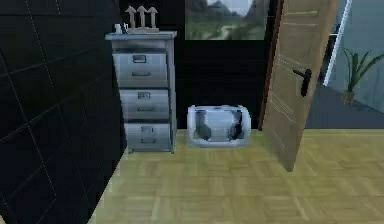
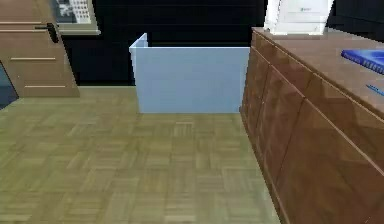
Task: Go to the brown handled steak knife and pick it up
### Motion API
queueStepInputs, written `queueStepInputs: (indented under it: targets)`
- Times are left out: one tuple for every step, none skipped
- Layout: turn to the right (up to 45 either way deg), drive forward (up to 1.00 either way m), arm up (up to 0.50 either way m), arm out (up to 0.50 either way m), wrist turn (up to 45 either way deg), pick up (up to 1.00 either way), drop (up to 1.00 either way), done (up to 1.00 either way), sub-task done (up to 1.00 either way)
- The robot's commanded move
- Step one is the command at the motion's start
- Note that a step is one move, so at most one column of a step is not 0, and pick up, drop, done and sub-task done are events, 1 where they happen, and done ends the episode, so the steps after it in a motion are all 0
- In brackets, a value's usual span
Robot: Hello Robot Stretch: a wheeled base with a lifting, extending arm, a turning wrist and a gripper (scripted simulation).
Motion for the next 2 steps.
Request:
queueStepInputs:
  targets:
    - [27.0, 0.0, 0.0, 0.0, 0.0, 0.0, 0.0, 0.0, 0.0]
    - [0.0, 0.65, 0.0, 0.0, 0.0, 0.0, 0.0, 0.0, 0.0]
